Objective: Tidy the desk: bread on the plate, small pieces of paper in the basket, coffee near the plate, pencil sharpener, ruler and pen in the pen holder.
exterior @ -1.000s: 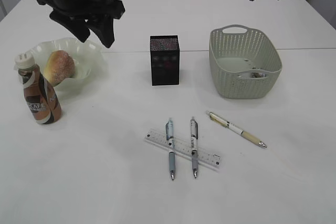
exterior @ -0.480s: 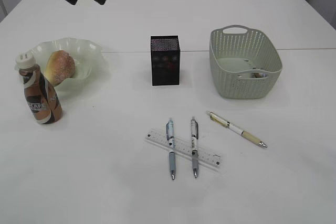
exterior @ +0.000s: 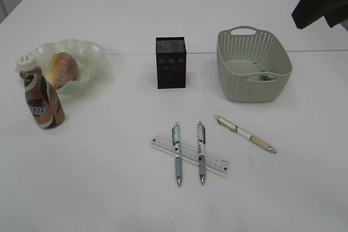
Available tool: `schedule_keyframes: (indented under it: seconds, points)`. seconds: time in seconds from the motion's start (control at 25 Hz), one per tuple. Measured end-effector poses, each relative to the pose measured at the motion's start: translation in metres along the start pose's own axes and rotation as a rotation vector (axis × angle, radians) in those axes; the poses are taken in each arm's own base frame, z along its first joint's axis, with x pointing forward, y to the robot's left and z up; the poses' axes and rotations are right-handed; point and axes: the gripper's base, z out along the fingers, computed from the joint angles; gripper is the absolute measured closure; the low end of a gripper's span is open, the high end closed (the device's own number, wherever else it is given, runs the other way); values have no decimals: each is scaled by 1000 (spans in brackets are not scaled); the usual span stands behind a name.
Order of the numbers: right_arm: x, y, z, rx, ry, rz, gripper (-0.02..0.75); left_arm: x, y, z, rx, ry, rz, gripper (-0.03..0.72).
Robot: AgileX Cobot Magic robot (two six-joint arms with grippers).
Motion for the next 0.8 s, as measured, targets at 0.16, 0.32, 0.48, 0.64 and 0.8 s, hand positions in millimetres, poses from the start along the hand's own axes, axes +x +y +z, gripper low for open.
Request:
schedule_keyframes:
  seconds: [0.16,0.32,0.48,0.64,0.8]
  points:
    - [2,4,-4,-32,-9,0,321,32,4,-27,-14,-13,7,293]
    - [2,4,-4,-38,-10,0,321,70,10,-47,-43,-24,3,295]
    - [2,4,-4,-38,-10,-1,321,103,16,-58,-55,-26,5,296]
    - [2,4,-3,-38,-8,-2,321,126,19,-66,-54,-36,4,304]
    - [2,5,-1,-53,-6,-19,321,144,22,-67,-56,-32,4,323]
